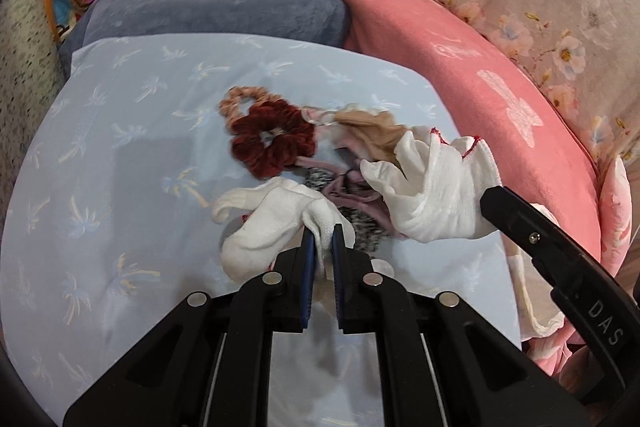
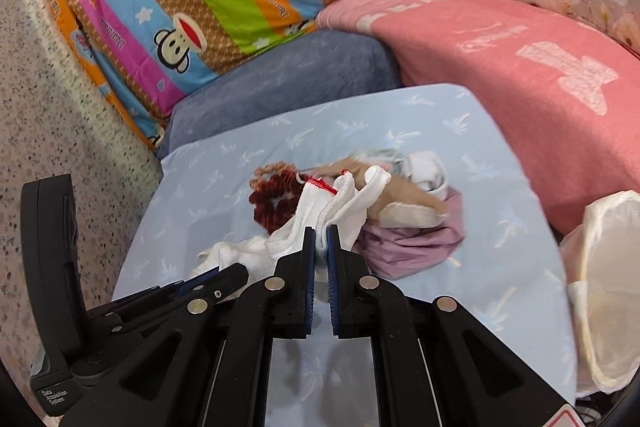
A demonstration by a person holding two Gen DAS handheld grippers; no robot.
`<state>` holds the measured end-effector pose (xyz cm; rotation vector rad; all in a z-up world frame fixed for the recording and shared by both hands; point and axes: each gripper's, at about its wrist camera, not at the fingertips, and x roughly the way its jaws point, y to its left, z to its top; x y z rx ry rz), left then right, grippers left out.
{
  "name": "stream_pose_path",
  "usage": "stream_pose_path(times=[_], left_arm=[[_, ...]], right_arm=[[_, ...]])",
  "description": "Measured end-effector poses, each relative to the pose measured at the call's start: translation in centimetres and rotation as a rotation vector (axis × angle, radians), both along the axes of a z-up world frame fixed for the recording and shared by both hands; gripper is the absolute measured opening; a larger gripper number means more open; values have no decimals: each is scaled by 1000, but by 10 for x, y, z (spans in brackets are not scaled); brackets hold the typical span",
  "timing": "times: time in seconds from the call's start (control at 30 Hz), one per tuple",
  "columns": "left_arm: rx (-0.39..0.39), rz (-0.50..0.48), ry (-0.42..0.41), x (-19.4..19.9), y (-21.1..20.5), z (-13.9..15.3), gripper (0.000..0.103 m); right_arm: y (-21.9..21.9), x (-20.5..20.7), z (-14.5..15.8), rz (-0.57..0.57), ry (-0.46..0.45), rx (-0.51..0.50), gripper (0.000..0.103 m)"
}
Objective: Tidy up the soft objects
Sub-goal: 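Carry both white gloves over the white bin and open both grippers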
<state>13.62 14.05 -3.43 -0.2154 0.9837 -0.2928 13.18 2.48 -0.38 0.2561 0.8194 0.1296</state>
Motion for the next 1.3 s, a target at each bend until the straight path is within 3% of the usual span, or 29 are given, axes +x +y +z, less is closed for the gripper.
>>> stream_pose_path(times=[0.37, 0.6, 0.97, 1.3], left_arm=[[13, -141, -75, -17, -76, 31, 9], [13, -285, -111, -27, -139, 43, 9], [-18, -491, -137, -43, -225, 54, 9], [-28, -574, -121, -55, -267, 54, 13]], right_arm=[[-88, -48, 32, -163, -75, 6, 6], [-158, -79, 40, -307, -100, 2, 6], [-240, -122, 33, -484, -106, 27, 6], [-276, -147, 23, -562, -102, 36, 7]])
